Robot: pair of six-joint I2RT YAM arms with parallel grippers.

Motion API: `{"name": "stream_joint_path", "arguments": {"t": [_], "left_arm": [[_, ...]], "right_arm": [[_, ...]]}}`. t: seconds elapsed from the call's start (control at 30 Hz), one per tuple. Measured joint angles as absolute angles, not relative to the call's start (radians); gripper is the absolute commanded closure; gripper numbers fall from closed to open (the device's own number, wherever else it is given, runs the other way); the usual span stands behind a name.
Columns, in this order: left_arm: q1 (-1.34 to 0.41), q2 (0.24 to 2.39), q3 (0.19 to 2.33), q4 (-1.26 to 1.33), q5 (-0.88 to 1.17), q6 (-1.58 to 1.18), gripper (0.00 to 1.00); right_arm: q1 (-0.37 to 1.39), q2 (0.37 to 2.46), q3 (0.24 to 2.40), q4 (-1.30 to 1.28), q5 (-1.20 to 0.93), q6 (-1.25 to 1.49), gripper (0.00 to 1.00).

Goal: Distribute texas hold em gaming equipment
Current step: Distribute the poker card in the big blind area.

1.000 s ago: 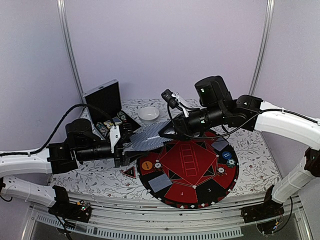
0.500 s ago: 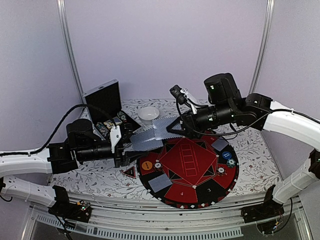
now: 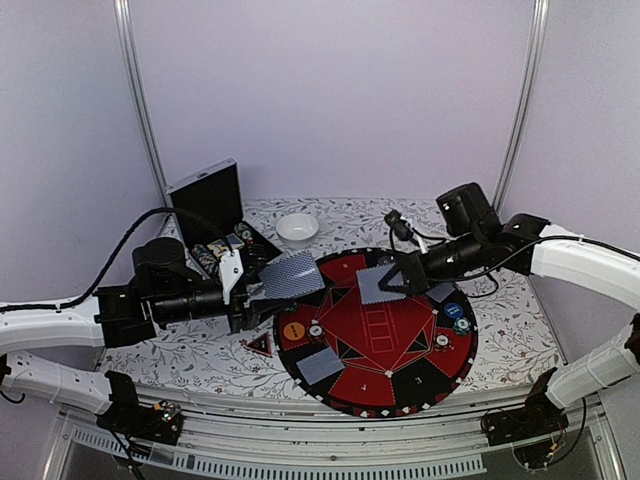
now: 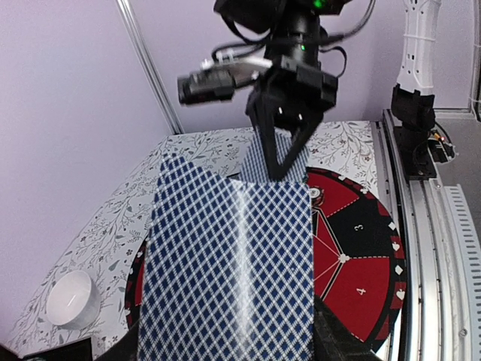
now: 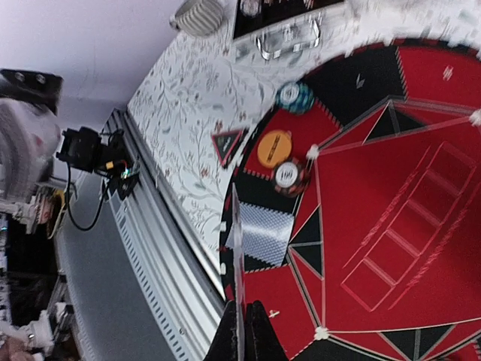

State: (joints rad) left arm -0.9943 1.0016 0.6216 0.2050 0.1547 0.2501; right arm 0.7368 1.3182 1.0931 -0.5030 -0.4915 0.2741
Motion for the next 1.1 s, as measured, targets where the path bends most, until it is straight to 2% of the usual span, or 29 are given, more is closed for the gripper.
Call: {"name": "stream_joint_path", "arguments": {"t": [0.2,0.47,0.8,1.1], "left_arm": [[-0.994,1.002,0.622,0.205,0.145,0.250,0.47],[-0.994,1.002,0.622,0.205,0.144,0.250,0.46],[-0.994,1.002,0.622,0.205,0.144,0.250,0.46],[-0.994,1.002,0.622,0.205,0.145,0.250,0.46]], "right_arm": [[0.812,1.565,1.019,-0.414,-0.670,0.321,0.98],[0.884,1.865,1.139,-0.322,-0.879,0.327,0.98],[0.896,2.024,1.258,-0.337,-0.943,0.294,0.98],[0.910,2.072,1.291,-0.403,-0.914,0.268,0.98]]}}
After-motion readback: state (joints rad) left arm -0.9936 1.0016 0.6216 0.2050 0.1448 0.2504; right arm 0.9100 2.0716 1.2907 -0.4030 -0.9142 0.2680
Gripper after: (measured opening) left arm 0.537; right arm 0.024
